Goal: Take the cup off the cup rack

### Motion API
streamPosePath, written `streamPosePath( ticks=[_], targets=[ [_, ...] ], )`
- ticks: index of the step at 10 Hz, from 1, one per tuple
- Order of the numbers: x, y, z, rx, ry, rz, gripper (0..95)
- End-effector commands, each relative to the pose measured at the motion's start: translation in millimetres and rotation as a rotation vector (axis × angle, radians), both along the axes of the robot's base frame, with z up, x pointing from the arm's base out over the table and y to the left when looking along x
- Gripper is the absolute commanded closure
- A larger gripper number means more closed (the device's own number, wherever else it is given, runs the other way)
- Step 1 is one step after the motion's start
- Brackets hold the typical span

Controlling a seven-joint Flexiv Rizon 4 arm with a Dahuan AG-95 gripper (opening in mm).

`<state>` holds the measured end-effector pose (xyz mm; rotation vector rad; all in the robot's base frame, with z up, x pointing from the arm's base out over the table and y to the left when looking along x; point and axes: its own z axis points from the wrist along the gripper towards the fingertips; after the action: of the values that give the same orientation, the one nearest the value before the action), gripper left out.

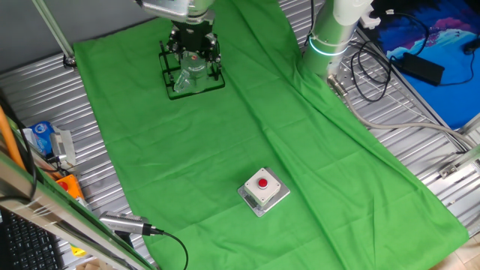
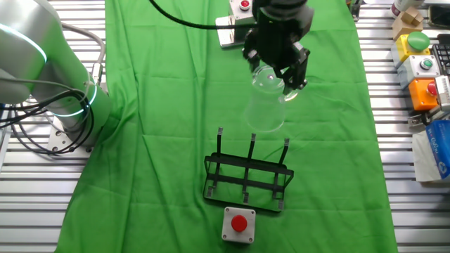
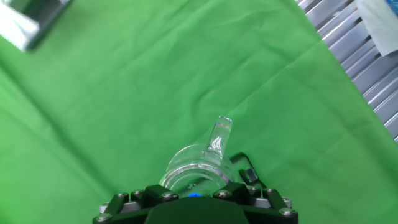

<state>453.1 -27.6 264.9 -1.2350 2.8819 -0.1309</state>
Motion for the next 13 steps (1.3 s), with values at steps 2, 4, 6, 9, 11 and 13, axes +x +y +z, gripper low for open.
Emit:
streamPosePath(
  ticks=[2, 4, 6, 9, 11, 13],
  targets=[
    [7.9, 3.0, -17.0, 0.085, -0.018, -0.085, 95.0],
    [12.6, -3.4, -31.6, 0.083, -0.016, -0.083, 95.0],
    [15.7, -8.1, -43.6, 0.08, -0.014, -0.081, 95.0],
    [19.3, -13.7, -64.9, 0.053, -0.019, -0.077, 95.0],
    [20.4, -15.5, -75.3, 0.026, -0.019, -0.064, 95.0],
    [20.6, -16.1, -77.6, 0.004, -0.013, -0.044, 95.0]
  ],
)
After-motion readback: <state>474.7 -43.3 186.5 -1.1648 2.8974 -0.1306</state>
